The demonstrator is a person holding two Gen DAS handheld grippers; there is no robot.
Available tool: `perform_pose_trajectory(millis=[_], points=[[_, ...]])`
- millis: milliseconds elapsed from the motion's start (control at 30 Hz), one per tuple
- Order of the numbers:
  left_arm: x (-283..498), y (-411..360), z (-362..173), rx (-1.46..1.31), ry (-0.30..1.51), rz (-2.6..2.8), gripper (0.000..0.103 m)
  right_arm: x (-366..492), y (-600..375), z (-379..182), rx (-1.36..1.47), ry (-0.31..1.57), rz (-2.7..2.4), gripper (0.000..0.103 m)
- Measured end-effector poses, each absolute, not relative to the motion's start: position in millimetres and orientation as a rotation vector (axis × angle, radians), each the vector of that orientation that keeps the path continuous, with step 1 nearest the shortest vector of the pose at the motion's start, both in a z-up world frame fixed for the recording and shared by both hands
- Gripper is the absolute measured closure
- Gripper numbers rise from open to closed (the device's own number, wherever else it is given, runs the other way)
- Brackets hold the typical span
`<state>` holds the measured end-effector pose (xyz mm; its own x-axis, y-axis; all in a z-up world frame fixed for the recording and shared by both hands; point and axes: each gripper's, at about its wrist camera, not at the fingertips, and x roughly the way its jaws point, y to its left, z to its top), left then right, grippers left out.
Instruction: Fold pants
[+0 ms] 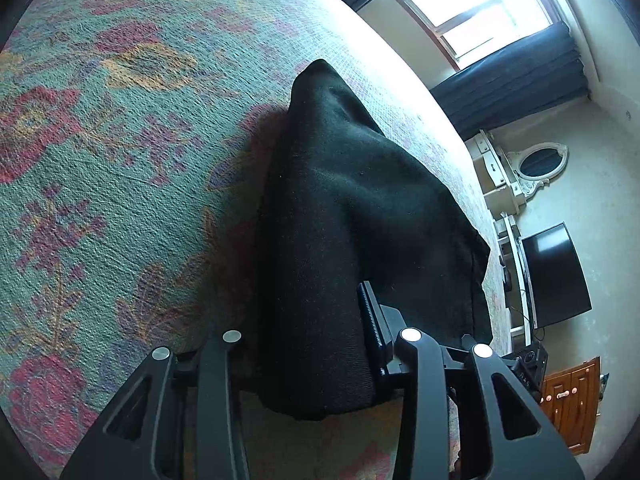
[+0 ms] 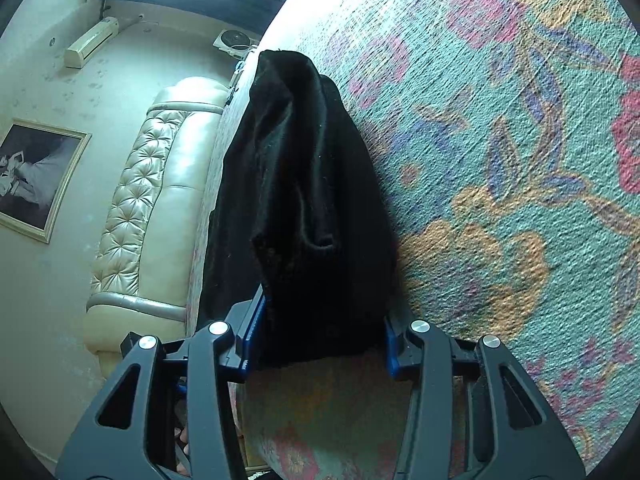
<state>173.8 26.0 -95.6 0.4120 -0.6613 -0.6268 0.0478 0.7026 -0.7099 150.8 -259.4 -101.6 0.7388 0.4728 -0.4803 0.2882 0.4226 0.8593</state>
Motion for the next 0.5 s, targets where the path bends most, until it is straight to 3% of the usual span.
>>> perform_pose_trajectory(millis=[500], points=[[172, 27, -93, -0.652, 1.07, -0.47, 0.065, 131, -253, -103, 1.159, 0.78, 0.144, 0.058]])
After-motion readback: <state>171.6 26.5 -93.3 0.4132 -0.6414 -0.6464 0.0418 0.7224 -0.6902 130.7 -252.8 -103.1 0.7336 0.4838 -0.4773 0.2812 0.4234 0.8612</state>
